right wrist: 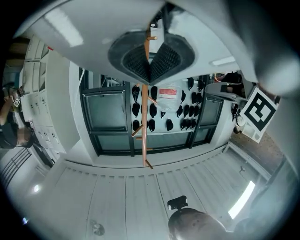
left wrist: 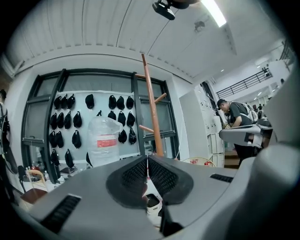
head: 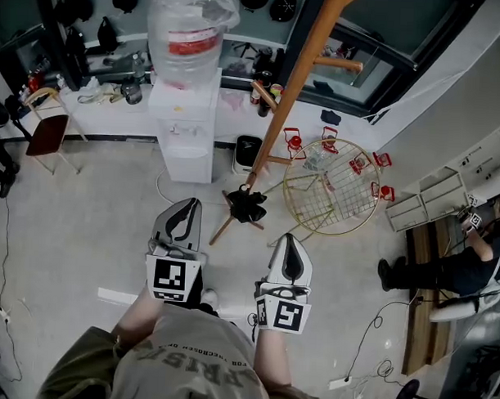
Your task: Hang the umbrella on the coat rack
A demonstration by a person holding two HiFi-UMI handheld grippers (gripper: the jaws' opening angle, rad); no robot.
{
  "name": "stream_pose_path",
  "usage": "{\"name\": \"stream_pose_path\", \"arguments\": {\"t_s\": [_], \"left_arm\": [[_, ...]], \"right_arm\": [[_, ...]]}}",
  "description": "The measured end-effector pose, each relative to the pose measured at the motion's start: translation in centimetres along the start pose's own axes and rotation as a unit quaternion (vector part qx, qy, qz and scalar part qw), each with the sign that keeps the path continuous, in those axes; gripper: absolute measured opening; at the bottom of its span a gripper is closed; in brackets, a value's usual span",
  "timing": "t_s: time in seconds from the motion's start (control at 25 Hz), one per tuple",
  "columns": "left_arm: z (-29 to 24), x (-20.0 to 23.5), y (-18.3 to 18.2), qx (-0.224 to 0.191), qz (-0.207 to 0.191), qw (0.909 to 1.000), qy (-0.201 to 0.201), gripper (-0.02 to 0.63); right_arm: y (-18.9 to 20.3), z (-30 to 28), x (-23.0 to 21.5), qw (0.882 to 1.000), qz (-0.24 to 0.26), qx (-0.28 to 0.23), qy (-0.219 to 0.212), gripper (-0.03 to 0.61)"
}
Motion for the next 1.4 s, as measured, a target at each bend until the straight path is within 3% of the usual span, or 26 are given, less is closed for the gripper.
{"name": "stream_pose_path", "arguments": {"t_s": [0.16, 0.6, 1.4], "left_arm": [[0.2, -0.7, -0.4, -0.024, 0.011, 0.9993, 0.025, 0.011], [0.4, -2.1, -2.4, -0.068, 0.028, 0.9947, 0.071, 0.011], [0.5, -1.8, -2.4, -0.072, 0.033, 0.9938, 0.078, 0.009]], "right_arm": [[-0.3, 0.3, -0.5, 1.0, 0.002, -0.011, 0.017, 0.002], [-1.9, 0.3, -0.2, 0.999, -0.001, -0.034, 0.013, 0.002], [-2.7, -0.3, 1.3, 0.999, 0.04, -0.036, 0.003, -0.002]]}}
Point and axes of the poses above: the fingertips, and each gripper's own axes: z backward along the fingers, x to its left, y out of its underside, the point moved 2 cm from there along z, backward along the fingers, and after that the axes turned 12 degrees about y, right-handed, at the moved point
